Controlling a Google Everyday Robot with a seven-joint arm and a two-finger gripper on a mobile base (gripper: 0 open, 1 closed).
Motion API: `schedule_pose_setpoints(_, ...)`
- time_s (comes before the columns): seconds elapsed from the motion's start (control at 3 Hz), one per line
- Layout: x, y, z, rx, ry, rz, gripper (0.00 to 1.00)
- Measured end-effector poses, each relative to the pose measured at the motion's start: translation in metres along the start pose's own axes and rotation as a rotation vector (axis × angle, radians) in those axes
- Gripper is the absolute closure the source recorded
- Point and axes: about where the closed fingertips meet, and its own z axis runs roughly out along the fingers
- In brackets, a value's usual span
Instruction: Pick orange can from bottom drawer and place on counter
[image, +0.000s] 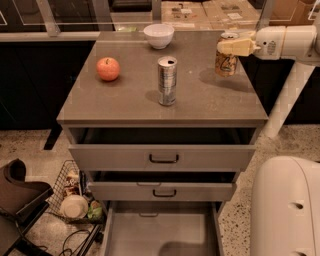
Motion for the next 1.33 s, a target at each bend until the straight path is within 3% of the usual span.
schedule_pose_setpoints(0.67, 0.011, -0.003, 0.027, -0.043, -0.045, -0.002, 1.00)
schedule_pose_setpoints(1.33, 0.039, -0.006, 0.055, -0.081, -0.035, -0.015, 1.00)
